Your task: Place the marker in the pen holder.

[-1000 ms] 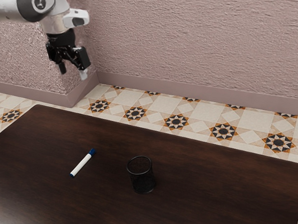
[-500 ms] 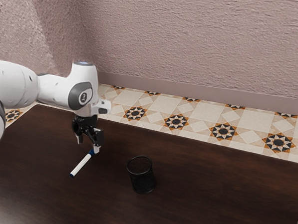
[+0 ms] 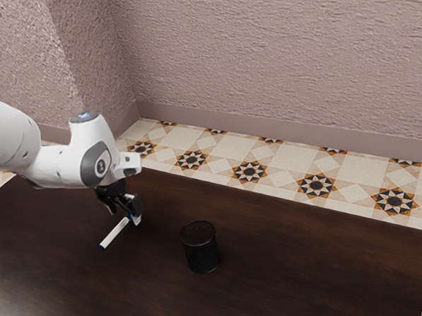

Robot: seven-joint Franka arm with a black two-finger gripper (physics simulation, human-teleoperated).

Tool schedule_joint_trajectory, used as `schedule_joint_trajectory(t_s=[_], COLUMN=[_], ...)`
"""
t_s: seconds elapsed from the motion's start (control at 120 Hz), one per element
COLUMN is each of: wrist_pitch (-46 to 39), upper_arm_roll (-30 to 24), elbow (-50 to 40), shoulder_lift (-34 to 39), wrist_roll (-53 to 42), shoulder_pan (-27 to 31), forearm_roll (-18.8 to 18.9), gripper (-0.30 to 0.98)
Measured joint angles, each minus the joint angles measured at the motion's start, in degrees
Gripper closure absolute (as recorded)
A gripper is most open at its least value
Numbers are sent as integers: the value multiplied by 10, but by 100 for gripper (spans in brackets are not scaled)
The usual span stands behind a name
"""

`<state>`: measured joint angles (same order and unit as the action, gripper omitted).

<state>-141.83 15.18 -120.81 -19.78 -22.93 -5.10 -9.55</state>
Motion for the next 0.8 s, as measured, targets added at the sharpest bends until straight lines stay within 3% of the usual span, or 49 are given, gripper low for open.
schedule_joint_trajectory(t_s=[0.3,0.8], wrist_pitch=[-43,32], upper_arm_roll=[17,22], elbow=[25,25], shoulder_lift=[-35,-33], wrist_roll=[-51,-43], shoulder_pan=[1,1], forearm_roll=[-16,-21], gripper=[0,0])
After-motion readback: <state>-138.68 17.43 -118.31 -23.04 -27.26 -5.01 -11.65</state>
